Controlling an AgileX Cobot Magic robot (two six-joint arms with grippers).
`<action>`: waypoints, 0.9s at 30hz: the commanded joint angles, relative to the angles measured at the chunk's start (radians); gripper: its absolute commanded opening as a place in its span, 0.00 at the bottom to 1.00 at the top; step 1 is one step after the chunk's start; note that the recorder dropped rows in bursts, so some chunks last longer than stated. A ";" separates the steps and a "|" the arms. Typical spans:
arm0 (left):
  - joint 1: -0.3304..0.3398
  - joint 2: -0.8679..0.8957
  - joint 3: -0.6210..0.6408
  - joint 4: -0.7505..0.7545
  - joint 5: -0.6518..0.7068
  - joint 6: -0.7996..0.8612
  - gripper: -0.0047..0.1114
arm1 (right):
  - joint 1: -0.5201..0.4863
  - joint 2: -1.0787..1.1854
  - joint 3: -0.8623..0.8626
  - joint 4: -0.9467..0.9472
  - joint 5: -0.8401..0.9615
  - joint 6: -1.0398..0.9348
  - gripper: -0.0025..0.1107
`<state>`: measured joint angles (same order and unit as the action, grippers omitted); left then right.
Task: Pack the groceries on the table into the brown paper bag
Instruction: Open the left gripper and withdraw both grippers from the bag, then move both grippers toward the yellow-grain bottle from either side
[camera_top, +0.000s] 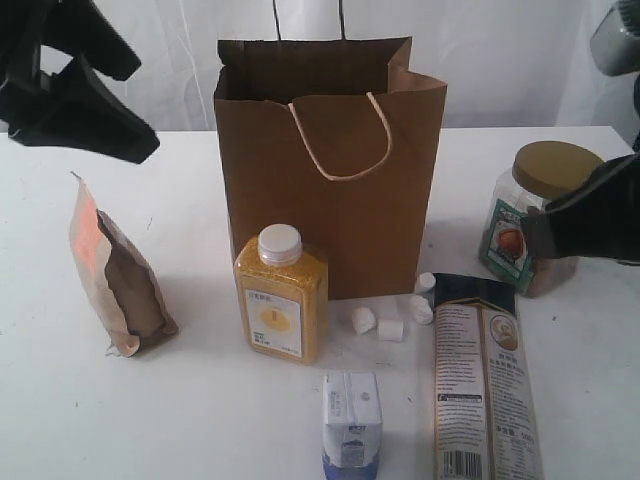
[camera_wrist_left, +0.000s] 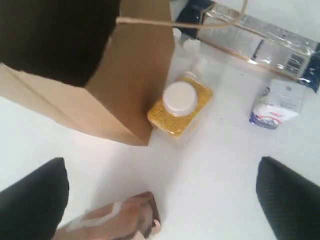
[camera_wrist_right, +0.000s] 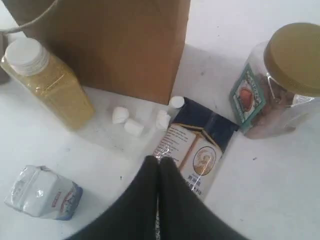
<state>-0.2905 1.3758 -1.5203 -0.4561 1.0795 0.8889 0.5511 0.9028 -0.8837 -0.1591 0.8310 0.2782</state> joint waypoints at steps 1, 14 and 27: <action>0.000 -0.021 -0.005 0.016 0.142 -0.064 0.94 | -0.050 0.055 0.000 -0.069 0.067 -0.013 0.02; 0.000 -0.025 0.198 0.015 0.142 -0.165 0.94 | -0.339 0.226 0.000 0.082 -0.070 -0.240 0.02; 0.000 -0.025 0.501 -0.022 0.039 -0.086 0.94 | -0.353 0.422 0.000 0.981 -0.031 -1.207 0.02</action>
<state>-0.2905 1.3594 -1.0919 -0.4496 1.1260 0.7476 0.2034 1.2670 -0.8837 0.7052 0.8798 -0.8025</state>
